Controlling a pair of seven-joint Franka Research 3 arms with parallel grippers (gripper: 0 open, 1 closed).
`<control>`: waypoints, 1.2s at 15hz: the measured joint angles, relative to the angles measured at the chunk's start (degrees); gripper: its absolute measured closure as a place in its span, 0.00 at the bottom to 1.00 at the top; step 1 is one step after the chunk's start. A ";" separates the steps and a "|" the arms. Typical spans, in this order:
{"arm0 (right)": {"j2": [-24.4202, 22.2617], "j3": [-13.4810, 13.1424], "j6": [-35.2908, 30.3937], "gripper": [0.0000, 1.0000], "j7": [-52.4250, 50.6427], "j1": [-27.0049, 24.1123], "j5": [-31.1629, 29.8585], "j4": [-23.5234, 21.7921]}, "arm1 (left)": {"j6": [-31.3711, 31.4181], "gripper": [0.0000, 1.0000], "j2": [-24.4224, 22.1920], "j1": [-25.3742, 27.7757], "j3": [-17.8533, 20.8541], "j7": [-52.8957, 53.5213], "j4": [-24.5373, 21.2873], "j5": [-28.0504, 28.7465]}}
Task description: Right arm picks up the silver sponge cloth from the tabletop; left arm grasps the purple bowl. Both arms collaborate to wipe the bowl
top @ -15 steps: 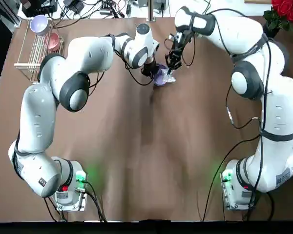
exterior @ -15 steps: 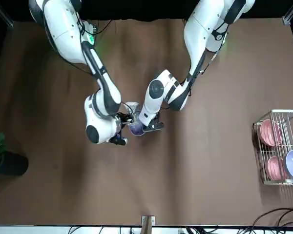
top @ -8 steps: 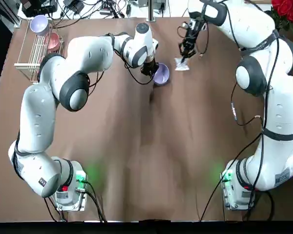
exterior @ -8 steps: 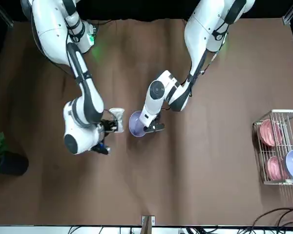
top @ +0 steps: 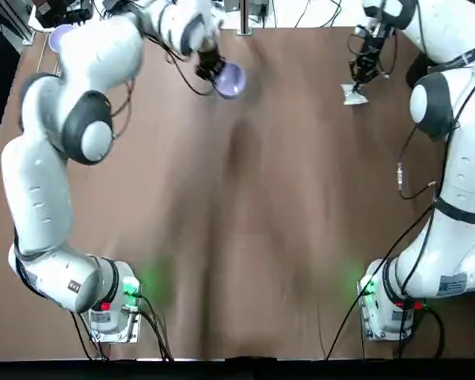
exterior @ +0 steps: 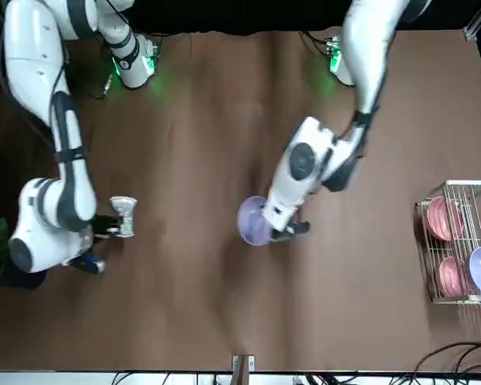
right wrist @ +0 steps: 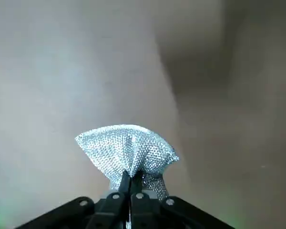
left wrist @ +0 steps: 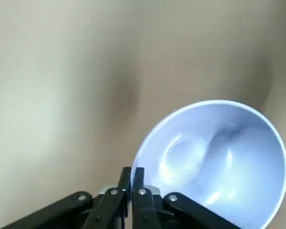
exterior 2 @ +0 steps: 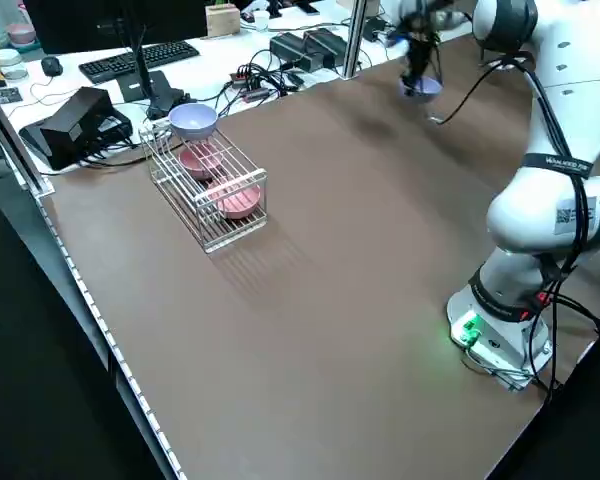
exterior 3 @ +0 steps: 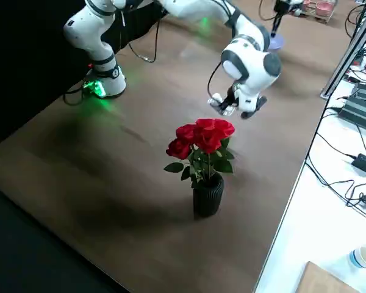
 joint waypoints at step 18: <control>-2.15 0.06 -4.14 0.18 -10.81 -6.38 -5.11 2.50 | 15.89 0.96 -3.69 32.24 -0.78 41.35 -22.10 5.05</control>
